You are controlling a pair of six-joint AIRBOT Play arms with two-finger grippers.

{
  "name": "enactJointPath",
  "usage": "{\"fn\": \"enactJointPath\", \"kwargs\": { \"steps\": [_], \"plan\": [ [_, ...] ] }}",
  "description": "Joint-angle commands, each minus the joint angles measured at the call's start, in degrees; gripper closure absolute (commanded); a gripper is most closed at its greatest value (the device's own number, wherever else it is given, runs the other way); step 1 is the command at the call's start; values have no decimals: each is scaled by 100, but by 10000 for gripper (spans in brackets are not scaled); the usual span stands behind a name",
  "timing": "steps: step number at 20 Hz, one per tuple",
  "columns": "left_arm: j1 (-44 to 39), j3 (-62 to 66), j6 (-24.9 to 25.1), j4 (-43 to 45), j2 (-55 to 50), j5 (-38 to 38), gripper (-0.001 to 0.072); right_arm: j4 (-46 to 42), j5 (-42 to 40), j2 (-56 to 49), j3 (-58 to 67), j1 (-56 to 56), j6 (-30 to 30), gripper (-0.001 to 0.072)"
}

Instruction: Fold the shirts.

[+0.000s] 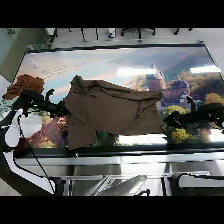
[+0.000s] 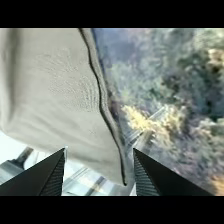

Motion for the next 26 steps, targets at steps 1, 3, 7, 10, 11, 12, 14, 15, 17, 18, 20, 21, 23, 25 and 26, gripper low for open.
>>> {"fn": "enactJointPath", "kwargs": {
  "steps": [1, 3, 7, 10, 11, 12, 14, 15, 17, 18, 20, 21, 23, 25, 26],
  "plan": [
    [-7, 4, -2, -9, -2, -7, 692, 33, 114, -258, 7, -2, 22, 225],
    [-4, 4, -2, -11, -2, 9, 692, 44, 118, -518, 7, 168, 22, 225],
    [-4, 13, -2, -17, 9, 17, 692, 144, 181, -813, 7, 608, -22, 225],
    [-7, 13, -2, -63, 68, 107, 692, 422, -155, -831, 13, 962, -369, 519],
    [-7, 13, 0, -85, 164, 122, 692, 796, -354, -791, 35, 1038, -658, 681],
    [-4, 15, 26, -256, 337, 105, 693, 1272, -533, -667, 116, 1080, -883, 683],
    [4, 63, 205, -946, 988, 157, 692, 1888, -739, -90, 586, 1095, -938, 684],
    [4, 238, 260, -1187, 1414, 254, 692, 2057, -841, 330, 975, 1082, -841, 684],
    [7, 935, 251, -1558, 2586, 199, 693, 2138, -833, 1346, 2170, 1038, -551, 684],
    [9, 1368, 175, -1554, 3198, -46, 693, 2135, -671, 1884, 2957, 1005, -549, 685],
    [4, 2245, 4, -1513, 4468, -911, 693, 2074, -13, 2761, 4461, 1003, -581, 685],
    [4, 2551, -55, -1480, 5130, -1475, 693, 1965, 402, 3136, 5191, 1003, -704, 685],
    [7, 3003, -216, -986, 6107, -2594, 693, 1294, 1191, 3700, 6220, 1003, -688, 685],
    [7, 3416, -516, -116, 6686, -2918, 693, 540, 1751, 4094, 6614, 1003, -358, 685],
    [7, 3598, -658, 323, 6857, -2894, 693, 319, 1878, 4264, 6605, 1003, -304, 685]
  ]
}}
